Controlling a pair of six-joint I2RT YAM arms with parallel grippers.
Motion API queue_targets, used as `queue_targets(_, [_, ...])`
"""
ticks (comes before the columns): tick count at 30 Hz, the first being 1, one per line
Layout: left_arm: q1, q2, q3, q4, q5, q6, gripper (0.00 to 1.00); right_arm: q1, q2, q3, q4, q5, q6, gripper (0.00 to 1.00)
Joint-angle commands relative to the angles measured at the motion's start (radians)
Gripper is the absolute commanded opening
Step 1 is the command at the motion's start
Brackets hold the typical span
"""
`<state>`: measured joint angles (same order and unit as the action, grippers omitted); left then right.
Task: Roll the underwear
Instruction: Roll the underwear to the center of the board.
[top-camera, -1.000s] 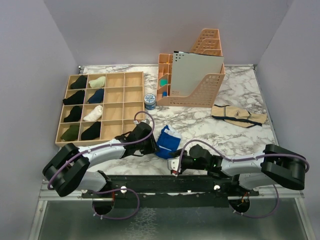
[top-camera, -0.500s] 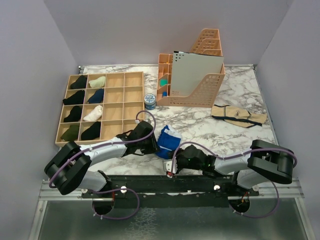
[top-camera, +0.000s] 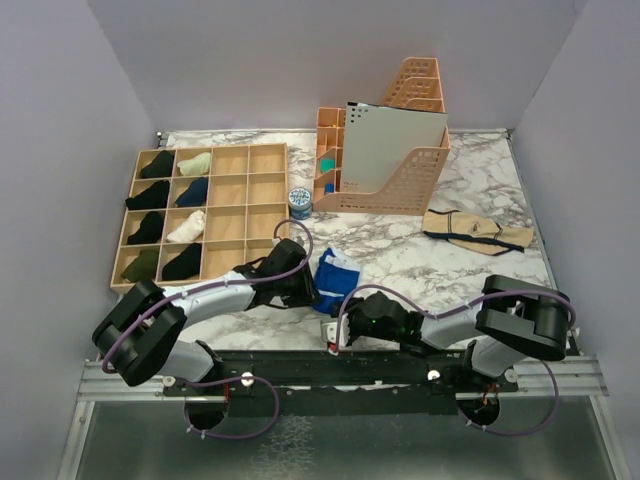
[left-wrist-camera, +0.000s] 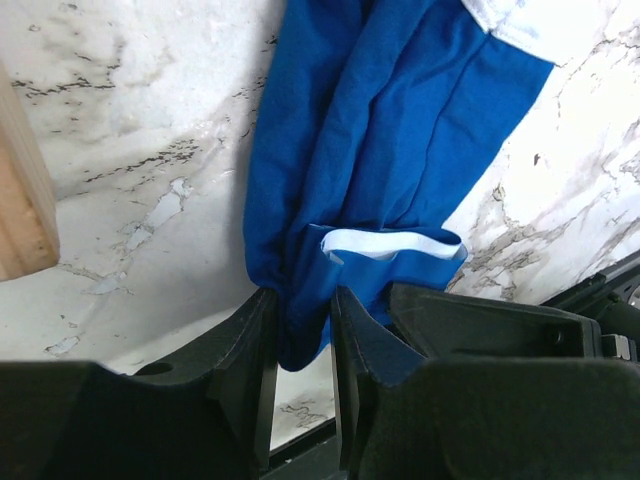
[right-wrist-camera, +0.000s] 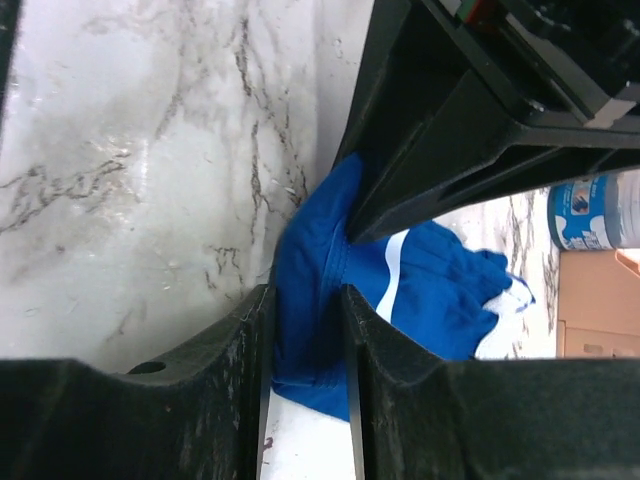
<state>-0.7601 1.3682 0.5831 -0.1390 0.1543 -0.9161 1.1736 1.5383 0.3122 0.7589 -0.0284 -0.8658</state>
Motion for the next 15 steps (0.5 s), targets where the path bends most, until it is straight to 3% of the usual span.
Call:
queue_targets(1, [0.012,-0.011,0.007,-0.007,0.057,0.019,0.31,0.001,0.048,0.0,0.013,0.114,-0.017,0.35])
queue_targets(6, [0.016,-0.008,0.006,-0.002,0.068,0.026,0.31,0.001,0.067,0.018,0.001,0.226,-0.042,0.21])
queue_targets(8, [0.016,-0.003,0.005,0.008,0.072,0.027,0.31,0.001,0.06,0.004,0.014,0.224,-0.049,0.14])
queue_targets(15, [0.024,-0.001,0.007,0.013,0.072,0.027,0.32,0.001,0.049,0.025,-0.029,0.132,0.006,0.01])
